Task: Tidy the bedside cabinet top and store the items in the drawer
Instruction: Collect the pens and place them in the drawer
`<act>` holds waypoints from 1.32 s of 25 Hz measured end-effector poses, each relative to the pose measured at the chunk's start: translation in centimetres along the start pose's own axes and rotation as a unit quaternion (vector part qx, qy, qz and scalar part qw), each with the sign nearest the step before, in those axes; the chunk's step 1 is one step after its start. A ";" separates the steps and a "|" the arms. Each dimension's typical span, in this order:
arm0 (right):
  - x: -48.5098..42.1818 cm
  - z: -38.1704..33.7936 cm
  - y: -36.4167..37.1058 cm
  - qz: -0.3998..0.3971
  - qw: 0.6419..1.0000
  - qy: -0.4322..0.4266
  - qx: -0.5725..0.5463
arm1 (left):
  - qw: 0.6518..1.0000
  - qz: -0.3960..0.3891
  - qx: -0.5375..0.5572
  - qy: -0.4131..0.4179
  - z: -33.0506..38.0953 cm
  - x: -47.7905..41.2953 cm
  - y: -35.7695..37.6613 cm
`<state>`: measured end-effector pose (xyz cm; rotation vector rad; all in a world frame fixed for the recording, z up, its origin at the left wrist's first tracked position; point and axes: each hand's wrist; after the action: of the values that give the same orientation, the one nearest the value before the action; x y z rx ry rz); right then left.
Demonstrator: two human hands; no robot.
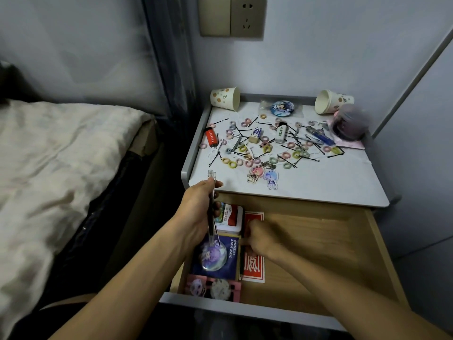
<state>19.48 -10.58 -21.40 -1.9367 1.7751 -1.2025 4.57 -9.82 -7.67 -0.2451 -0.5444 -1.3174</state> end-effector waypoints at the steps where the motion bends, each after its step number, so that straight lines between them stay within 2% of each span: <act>1: 0.0 0.1 0.1 0.000 1.000 -0.005 0.008 | 1.000 0.000 0.003 -0.001 0.0 0.0 0.0; 8: 1.3 -0.7 -2.6 0.016 0.997 -0.072 0.012 | 0.998 -0.014 0.058 -0.019 -0.1 -0.1 -0.1; 10: 2.8 -1.7 -4.6 0.028 0.992 -0.109 -0.058 | 0.998 -0.035 0.057 -0.019 -0.2 0.1 0.2; 13: 5.7 -3.7 -6.5 0.034 0.959 -0.153 -0.237 | 0.995 -0.082 0.062 -0.020 -0.5 0.5 0.6; 15: 7.0 -4.7 -6.6 0.035 0.942 -0.150 -0.299 | 0.993 -0.100 0.062 -0.022 -0.9 0.7 1.0; 18: 7.8 -5.2 -6.3 0.032 0.942 -0.134 -0.305 | 0.989 -0.123 0.076 -0.038 -1.5 1.0 1.6; 24: 7.7 -5.0 -6.4 -0.056 0.912 -0.095 -0.394 | 0.989 -0.143 0.019 -0.036 -1.5 1.0 1.3; 28: 7.3 -3.8 -6.6 -0.063 0.917 -0.077 -0.386 | 0.992 -0.081 -0.085 0.049 -1.6 1.3 1.1; 30: 7.2 -2.5 -6.7 -0.068 0.935 -0.059 -0.343 | 0.986 -0.037 -0.114 0.114 -0.8 1.0 0.7; 33: 6.2 0.0 -5.7 -0.071 0.970 0.017 -0.232 | 0.964 0.015 -0.182 0.192 0.3 0.3 -0.1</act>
<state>22.96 -14.97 -15.07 -2.3387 2.1141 -0.9203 4.42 -9.95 -7.30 -0.2894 0.0339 -1.3869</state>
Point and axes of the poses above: each hand's wrist, its own x-axis away from the middle knuckle, its own y-axis out of the palm, z = x × y, and after that the axes turned 8 degrees about z, right-handed
